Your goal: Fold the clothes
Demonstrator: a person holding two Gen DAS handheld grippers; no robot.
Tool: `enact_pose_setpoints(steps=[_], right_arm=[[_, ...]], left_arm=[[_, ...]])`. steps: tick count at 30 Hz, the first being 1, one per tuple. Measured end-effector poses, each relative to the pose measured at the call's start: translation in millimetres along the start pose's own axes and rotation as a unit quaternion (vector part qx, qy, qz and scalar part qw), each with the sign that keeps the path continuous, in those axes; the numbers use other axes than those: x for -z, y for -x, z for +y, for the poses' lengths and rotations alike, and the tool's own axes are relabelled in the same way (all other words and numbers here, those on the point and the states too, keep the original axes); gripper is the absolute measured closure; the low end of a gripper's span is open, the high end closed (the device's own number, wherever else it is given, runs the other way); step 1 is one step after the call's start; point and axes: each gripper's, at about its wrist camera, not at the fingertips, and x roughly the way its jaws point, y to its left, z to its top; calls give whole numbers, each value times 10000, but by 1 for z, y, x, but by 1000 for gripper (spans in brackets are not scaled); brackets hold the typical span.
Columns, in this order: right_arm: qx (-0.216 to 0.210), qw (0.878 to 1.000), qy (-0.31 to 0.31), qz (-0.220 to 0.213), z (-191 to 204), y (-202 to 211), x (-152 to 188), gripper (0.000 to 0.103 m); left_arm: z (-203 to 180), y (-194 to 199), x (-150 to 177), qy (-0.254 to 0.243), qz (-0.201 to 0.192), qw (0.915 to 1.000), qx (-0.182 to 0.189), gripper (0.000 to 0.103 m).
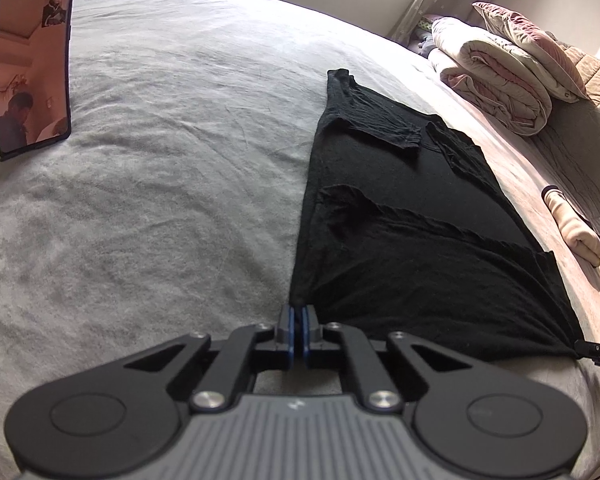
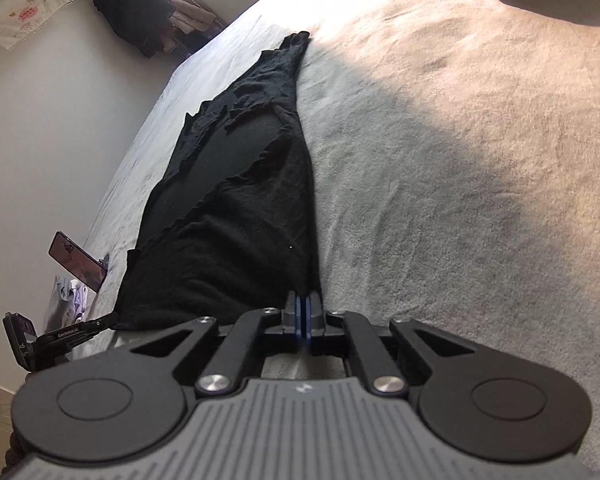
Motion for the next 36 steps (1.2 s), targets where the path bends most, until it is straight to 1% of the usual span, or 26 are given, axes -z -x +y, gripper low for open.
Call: enact_pose_setpoints(steps=[3,4,5,6,7,8,9,10,11,14,16,18,21,23,25,29,32,34,36], right_arm=[[36,9999,133,-11,2,1,0,98],[115,9996,259,-40,6,3,0,95],[193,9990,385,-69,10,5,1,92],[281,9982,517,-109,14,8,1,89],[407,9967,672,-193,19,10,1,86],[532,9948,828,-277,25,13,2,84],[653,9923,983,-371,30,16,2,77],[749,9894,1140,-501,36,17,3,62],[816,9863,1296,-617,43,16,4,60],[1014,9743,1765,-960,62,13,6,60],[1140,9640,2105,-1160,76,1,5,60],[1247,9576,2261,-1282,86,-12,4,60],[1325,9531,2397,-1284,96,-33,-1,60],[1395,9497,2470,-1325,102,-45,-4,60],[1451,9475,2503,-1366,104,-53,-8,60],[1613,9442,2535,-1345,104,-69,-16,60],[1876,9431,2479,-1180,97,-81,-20,60],[2054,9427,2402,-1069,89,-87,-21,60],[1960,9456,2347,-1114,83,-83,-21,59]], left_arm=[[-3,0,1,-141,-47,9999,-17,97],[-5,2,0,-207,-110,9997,-3,97],[-7,6,0,-297,-255,9992,13,96],[-9,10,0,-388,-404,9984,29,91],[-12,13,-2,-451,-548,9975,29,82],[-15,16,-3,-512,-692,9963,29,75],[-18,18,-4,-564,-790,9953,37,65],[-23,19,-6,-654,-893,9938,69,63],[-29,19,-8,-747,-995,9922,101,63],[-46,13,-10,-925,-1121,9887,379,62],[-57,6,-11,-1035,-1215,9854,589,62],[-66,-4,-12,-1108,-1204,9846,618,62],[-79,-18,-14,-1215,-1184,9833,655,62],[-83,-28,-17,-1213,-1098,9851,535,62],[-81,-34,-18,-1176,-1087,9856,542,62],[-74,-49,-19,-1066,-957,9890,368,62],[-69,-55,-21,-1030,-901,9901,300,62],[-58,-49,-21,-871,-845,9918,389,62],[-48,-43,-20,-709,-787,9932,480,61]])
